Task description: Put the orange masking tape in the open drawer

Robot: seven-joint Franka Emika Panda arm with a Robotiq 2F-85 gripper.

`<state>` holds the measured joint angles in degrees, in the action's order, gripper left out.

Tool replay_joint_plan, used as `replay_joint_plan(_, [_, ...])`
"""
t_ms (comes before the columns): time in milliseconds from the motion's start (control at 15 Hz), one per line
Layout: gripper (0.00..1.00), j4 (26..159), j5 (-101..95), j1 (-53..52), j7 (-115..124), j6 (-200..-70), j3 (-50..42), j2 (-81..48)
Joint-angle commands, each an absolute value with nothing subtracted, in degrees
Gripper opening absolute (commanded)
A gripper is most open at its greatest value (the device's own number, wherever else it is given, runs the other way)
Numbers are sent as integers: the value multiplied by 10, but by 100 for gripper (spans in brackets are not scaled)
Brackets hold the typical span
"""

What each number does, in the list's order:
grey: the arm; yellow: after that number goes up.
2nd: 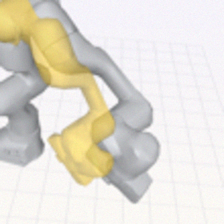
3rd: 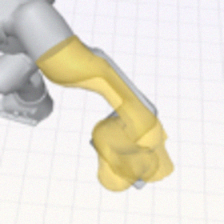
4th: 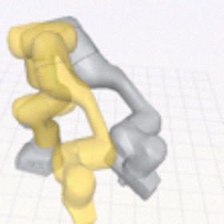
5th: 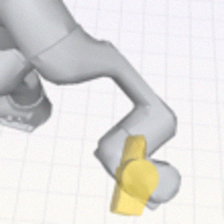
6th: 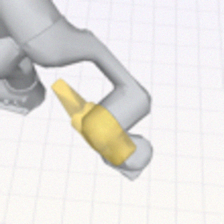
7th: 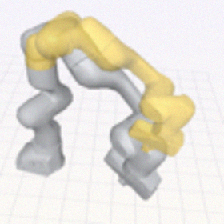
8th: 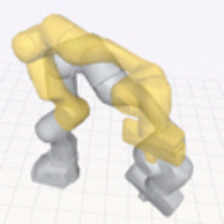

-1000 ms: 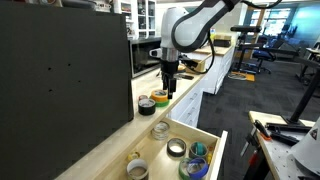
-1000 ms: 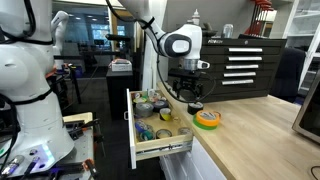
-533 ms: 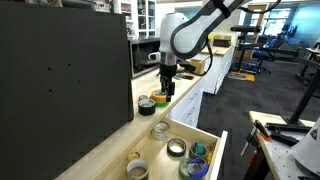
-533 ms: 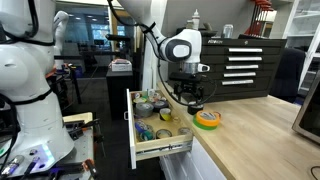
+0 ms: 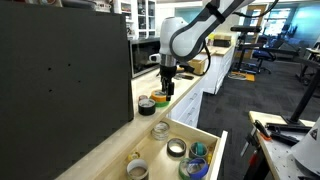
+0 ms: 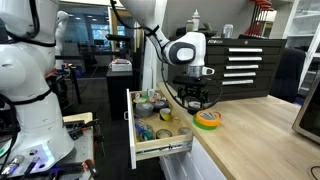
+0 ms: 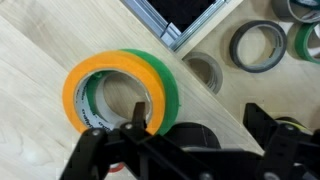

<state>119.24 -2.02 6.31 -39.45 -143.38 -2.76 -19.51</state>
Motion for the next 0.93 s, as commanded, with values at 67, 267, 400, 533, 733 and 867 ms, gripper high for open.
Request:
replay_joint_plan(67, [100,1178,-30,83,-393,-1453,-20,-216])
replay_joint_plan(267, [100,1180,-30,89,-404,-1475,-15,-220])
replay_joint_plan(400, [100,1178,-34,91,-406,-1490,-15,-227])
replay_joint_plan(533, [100,1174,-38,92,-404,-1497,-15,-232])
replay_joint_plan(733, [100,1169,-39,96,-404,-1499,-14,-241])
replay_joint_plan(867, [100,1165,-39,98,-403,-1497,-14,-249])
